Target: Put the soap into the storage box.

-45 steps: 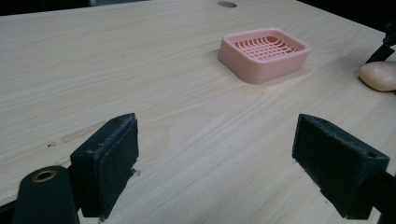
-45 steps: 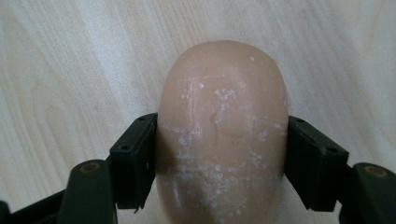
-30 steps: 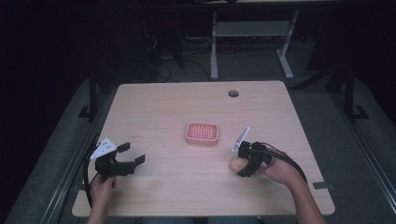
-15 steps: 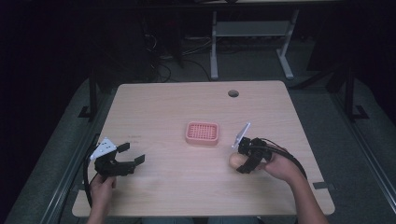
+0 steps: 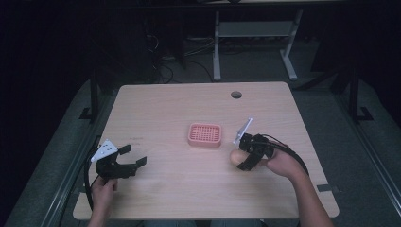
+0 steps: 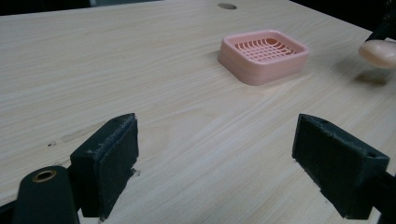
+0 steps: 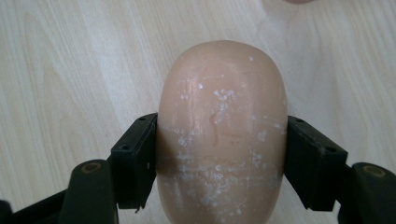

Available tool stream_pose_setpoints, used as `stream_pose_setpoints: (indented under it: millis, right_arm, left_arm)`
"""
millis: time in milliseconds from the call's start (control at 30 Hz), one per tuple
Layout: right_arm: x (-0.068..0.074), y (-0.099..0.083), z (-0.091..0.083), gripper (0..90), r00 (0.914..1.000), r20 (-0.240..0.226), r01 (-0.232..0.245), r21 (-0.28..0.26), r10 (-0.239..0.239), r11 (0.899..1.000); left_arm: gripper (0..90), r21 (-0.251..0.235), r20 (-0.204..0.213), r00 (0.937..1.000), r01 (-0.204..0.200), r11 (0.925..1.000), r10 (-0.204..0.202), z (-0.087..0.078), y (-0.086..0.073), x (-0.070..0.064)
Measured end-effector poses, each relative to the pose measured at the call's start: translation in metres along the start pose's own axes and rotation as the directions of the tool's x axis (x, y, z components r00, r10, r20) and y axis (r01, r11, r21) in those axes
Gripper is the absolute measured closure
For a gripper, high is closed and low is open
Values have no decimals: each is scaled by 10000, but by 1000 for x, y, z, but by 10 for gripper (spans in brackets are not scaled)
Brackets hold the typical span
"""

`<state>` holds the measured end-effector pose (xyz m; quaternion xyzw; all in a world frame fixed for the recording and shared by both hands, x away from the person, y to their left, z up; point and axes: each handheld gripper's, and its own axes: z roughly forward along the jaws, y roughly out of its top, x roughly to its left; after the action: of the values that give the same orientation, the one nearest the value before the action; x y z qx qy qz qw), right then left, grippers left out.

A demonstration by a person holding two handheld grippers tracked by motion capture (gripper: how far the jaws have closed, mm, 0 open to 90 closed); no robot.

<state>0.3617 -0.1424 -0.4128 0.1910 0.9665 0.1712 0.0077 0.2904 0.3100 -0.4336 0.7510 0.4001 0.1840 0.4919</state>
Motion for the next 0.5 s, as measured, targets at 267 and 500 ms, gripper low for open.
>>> stream_pose_setpoints:
  millis: [267, 500]
  right_arm:
    - [-5, 9, -2, 319, 10000, 25, 87, 61, -87, 9999]
    - [-9, 14, -4, 319, 10000, -27, 41, 24, -41, 10000]
  left_arm:
    - [143, -31, 5, 10000, 32, 10000, -32, 0, 0, 0]
    - [142, -33, 8, 10000, 67, 10000, -67, 0, 0, 1]
